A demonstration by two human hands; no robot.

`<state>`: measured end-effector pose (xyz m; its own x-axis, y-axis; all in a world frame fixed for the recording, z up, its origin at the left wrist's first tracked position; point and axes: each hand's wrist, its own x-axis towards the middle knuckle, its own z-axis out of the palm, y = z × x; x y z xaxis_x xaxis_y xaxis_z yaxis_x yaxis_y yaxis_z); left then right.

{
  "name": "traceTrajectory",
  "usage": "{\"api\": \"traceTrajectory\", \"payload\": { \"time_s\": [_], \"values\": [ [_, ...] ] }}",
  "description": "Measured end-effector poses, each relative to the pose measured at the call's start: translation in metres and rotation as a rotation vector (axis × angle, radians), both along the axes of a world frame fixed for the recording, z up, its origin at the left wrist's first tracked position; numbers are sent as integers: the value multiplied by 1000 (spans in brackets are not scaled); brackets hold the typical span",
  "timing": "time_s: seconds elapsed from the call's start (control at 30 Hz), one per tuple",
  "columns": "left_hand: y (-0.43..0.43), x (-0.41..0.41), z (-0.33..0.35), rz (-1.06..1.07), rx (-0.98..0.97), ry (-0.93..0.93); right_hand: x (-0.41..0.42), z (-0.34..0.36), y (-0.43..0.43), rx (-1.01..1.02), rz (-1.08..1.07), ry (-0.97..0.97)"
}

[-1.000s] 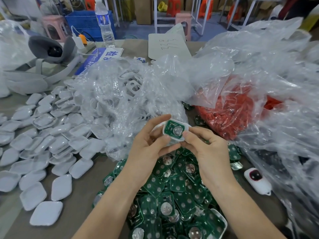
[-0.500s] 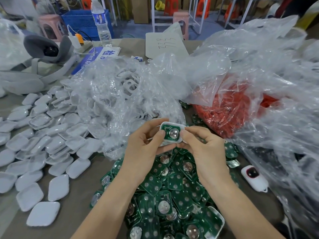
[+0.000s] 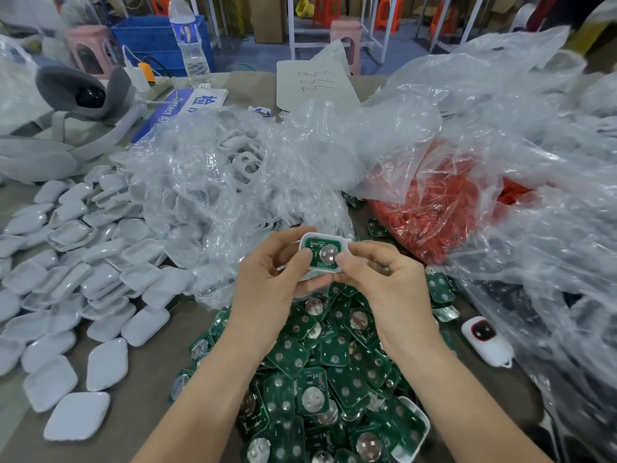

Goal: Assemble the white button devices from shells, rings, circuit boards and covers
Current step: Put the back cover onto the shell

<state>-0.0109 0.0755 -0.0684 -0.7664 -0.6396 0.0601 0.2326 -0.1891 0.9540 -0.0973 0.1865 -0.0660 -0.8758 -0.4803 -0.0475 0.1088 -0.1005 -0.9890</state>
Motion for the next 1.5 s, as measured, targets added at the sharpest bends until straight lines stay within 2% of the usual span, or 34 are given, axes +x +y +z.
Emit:
{"api": "traceTrajectory", "payload": {
  "time_s": [0.13,0.43,0.93,1.27,1.5],
  "values": [
    [0,0,0,7,1,-4,0,2,1,41,15,19],
    [1,2,2,-51,-5,-5,-1,5,3,40,40,-72],
    [2,2,4,-17,-3,-20,-2,9,3,42,55,-33],
    [6,4,8,-35,-130,-48,-3,5,3,144,30,48],
    [8,2,7,45,-120,-71,-1,4,3,261,25,280]
  ]
}}
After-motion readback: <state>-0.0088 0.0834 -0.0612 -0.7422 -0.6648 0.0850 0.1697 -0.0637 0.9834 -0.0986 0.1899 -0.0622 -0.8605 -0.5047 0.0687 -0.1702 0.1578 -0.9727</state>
